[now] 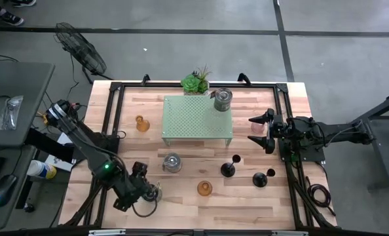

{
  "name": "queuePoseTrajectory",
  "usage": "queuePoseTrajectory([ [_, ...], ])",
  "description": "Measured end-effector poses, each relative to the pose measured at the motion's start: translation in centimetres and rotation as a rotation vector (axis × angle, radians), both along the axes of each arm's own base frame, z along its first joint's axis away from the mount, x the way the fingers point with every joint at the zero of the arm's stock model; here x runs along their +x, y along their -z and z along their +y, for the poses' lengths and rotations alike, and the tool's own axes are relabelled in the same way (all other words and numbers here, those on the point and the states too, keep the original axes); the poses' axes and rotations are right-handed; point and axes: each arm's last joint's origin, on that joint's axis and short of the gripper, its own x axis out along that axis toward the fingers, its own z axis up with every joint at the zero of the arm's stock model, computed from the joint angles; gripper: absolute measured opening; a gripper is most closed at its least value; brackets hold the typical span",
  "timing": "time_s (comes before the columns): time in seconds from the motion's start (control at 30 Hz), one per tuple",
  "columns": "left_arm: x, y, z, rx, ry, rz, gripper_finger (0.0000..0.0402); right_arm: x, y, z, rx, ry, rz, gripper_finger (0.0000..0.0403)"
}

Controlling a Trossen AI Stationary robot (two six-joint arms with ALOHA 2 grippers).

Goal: Pick & Place candle stick holders
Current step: Put the bottom silver scented candle on the shelf

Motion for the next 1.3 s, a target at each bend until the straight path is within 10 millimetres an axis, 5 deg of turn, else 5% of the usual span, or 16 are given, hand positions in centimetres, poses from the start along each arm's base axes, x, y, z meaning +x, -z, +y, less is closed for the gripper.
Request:
queuePoseTrajectory([
  [0.67,1.1,2.7,-1.6,0.123,-0.004,-0.003,0.0388,0.0,0.0,0.0,0.000,0.000,0.000,0.0400],
  [1.3,4.5,4.9,-0.3,0.074,-0.098,0.084,0.0388,0.0,0.0,0.0,0.000,0.000,0.000,0.0400],
])
